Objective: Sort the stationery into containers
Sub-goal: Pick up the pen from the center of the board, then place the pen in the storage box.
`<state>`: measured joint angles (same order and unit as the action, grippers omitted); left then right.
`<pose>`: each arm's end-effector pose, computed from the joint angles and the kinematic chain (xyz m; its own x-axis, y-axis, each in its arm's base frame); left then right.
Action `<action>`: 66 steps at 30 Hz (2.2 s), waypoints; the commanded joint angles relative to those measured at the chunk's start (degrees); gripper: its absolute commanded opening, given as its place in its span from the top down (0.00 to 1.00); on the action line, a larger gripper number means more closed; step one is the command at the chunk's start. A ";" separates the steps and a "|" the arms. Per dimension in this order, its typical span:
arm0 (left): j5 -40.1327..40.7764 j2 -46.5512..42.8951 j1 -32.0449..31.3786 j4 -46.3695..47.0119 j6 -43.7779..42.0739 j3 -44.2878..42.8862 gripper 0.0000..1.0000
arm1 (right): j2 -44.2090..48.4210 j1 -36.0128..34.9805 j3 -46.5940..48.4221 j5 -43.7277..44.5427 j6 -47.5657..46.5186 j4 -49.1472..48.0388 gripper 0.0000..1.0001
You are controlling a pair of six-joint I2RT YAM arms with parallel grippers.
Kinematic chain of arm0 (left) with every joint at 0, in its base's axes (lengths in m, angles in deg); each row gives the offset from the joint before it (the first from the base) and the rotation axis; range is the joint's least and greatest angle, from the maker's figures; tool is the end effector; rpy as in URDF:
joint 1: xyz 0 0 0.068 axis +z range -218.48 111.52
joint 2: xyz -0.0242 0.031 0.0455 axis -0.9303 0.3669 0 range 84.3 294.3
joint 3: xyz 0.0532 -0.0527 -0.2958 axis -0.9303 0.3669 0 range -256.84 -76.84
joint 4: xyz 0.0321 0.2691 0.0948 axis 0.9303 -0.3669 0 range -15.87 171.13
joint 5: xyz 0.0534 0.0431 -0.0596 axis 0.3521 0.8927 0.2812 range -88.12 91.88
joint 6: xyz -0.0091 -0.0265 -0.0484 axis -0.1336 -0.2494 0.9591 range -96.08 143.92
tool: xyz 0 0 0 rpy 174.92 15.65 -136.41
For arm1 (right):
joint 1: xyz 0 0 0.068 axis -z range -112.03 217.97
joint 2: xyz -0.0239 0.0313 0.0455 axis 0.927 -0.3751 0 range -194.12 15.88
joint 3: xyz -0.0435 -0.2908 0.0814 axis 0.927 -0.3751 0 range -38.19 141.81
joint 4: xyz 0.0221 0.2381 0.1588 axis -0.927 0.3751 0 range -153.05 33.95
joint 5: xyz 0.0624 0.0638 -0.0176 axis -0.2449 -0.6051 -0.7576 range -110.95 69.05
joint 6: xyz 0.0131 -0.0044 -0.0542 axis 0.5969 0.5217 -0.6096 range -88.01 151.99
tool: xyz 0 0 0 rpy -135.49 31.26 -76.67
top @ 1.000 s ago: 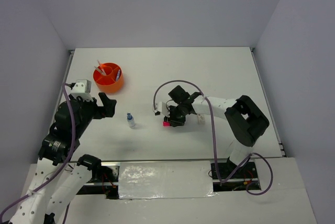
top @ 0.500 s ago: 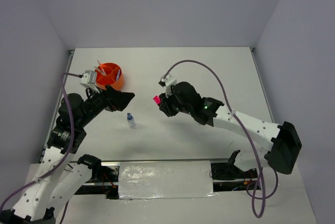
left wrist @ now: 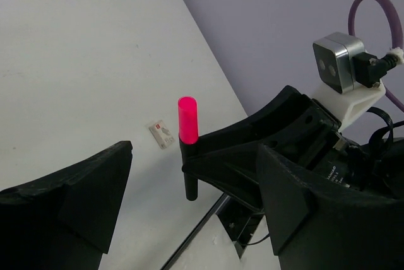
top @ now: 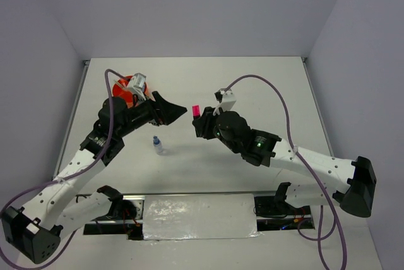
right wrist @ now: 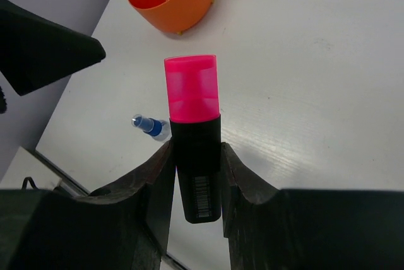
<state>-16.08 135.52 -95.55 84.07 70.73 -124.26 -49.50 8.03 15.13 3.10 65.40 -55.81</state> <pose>0.1905 -0.1107 0.3854 -0.5250 -0.5106 -0.6810 0.4744 0.4887 -0.7322 0.1528 0.2328 0.3495 -0.4673 0.1964 -0.8620 -0.4077 0.8173 0.4072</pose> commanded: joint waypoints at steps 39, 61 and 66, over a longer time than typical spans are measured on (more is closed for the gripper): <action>76.46 42.45 -2.38 -6.91 -25.35 -42.02 1.00 | 28.11 -3.43 -12.01 13.22 -2.65 6.54 0.00; 79.66 68.92 11.60 22.01 -40.82 -47.42 1.00 | 32.78 -3.51 -14.74 2.40 -6.07 9.19 0.00; 80.88 68.93 12.21 22.99 -39.26 -44.96 1.00 | 31.73 -3.34 -15.61 2.67 -6.51 8.31 0.00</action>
<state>64.00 204.50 -83.90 101.97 31.36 -170.62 -17.33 4.48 -1.41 5.98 60.08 -45.43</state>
